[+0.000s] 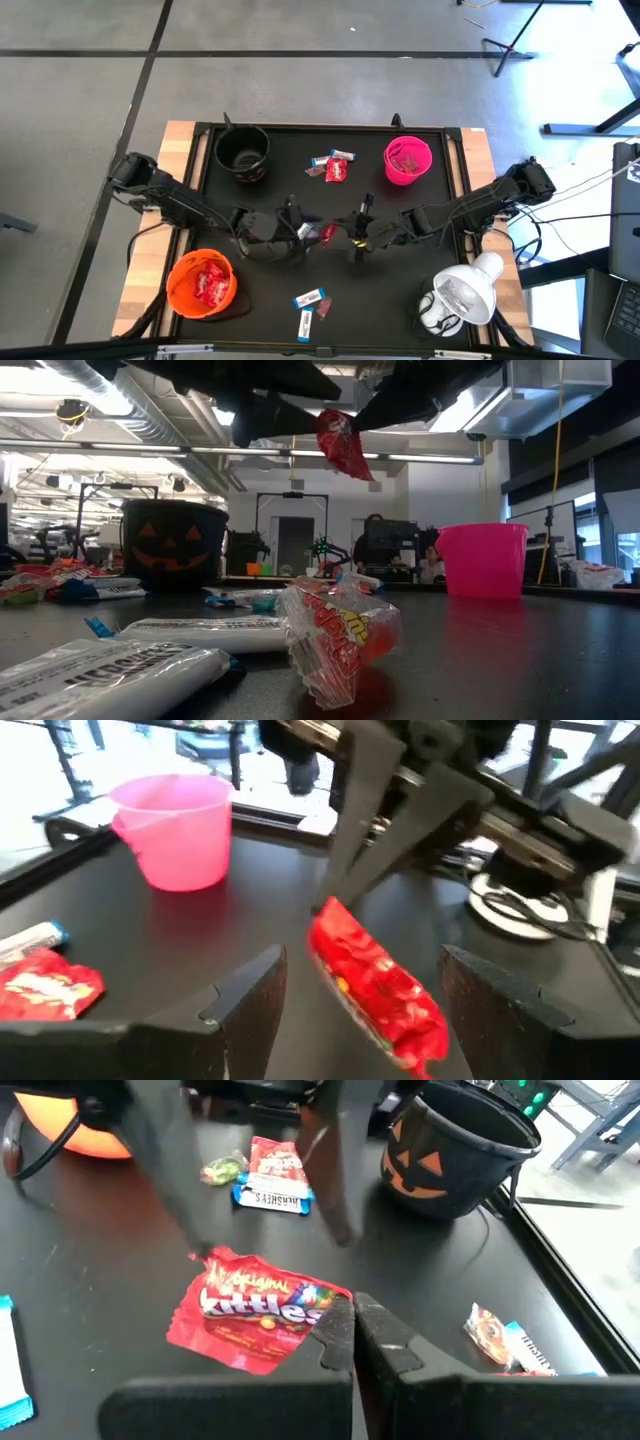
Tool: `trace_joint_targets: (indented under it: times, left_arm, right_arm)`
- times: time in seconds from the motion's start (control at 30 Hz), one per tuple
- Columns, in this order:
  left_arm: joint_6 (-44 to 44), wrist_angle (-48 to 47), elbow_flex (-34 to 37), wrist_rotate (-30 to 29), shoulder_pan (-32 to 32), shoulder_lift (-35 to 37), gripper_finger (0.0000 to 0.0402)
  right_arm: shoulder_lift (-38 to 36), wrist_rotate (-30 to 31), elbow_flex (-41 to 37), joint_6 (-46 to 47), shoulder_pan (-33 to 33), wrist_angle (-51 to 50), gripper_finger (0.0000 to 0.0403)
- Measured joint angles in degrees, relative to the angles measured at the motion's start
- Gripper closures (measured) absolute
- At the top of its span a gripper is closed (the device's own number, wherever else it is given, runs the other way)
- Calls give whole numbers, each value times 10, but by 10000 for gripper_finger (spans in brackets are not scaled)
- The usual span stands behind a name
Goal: Sort candy
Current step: Put the red candy into the orange bucket
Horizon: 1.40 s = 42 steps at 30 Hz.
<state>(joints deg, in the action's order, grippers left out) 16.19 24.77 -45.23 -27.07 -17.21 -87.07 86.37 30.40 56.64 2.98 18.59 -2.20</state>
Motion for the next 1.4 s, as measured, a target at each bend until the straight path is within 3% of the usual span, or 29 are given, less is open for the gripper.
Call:
trace_joint_targets:
  times: [0.13, 0.63, 0.8, 1.1, 1.27, 1.4]
  left_arm:
    - [16, -7, 0, 17, -1, 0, 154]
    - [47, -51, 1, -4, -1, 0, 164]
    - [47, -60, 1, -5, 0, 0, 221]
    - [33, -62, 1, 14, 0, 0, 385]
    - [28, -83, 1, 43, 0, 25, 389]
    - [40, -183, 1, 54, -6, 87, 396]
  right_arm:
    - [0, -2, 0, -5, 0, 19, 403]
    - [0, -12, 0, -18, 0, 43, 403]
    - [0, -15, 0, -22, 0, 52, 403]
    - [0, -16, 0, -31, 0, 52, 402]
    - [0, -17, 30, -33, 2, 17, 368]
    - [-1, -11, 87, -33, 16, -68, 306]
